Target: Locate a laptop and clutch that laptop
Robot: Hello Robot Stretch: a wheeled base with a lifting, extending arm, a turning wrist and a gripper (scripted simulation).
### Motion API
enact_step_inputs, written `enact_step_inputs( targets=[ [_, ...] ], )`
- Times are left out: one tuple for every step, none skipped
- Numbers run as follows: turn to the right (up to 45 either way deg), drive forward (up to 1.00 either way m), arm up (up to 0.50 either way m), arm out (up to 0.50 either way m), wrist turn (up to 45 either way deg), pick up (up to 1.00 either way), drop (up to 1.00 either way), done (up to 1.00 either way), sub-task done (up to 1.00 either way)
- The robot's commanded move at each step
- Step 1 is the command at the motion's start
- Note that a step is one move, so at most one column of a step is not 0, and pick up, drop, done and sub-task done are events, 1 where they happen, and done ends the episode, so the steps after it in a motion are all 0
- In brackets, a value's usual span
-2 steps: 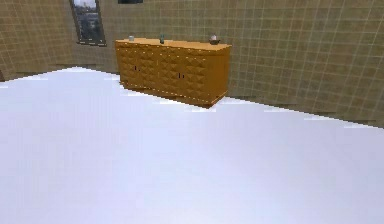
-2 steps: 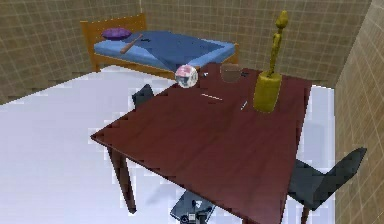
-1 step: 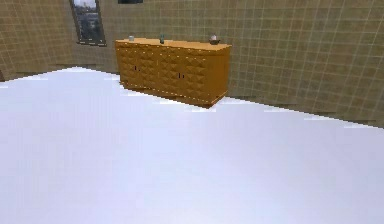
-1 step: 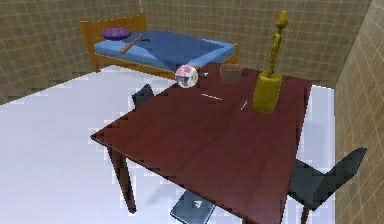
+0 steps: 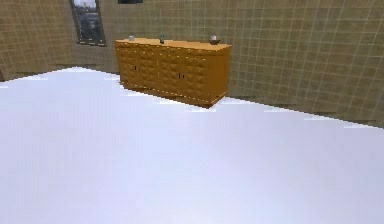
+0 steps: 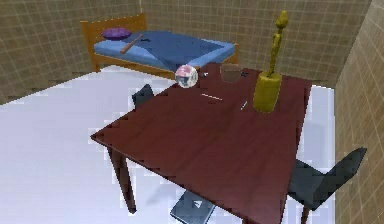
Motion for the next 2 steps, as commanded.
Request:
enact_step_inputs(
  targets=[
    [0.0,0.00,0.10,0.00,0.0,0.00,0.00,0.00,0.00],
    [0.0,0.00,0.00,0.00,0.0,0.00,0.00,1.00,0.00]
  ],
)
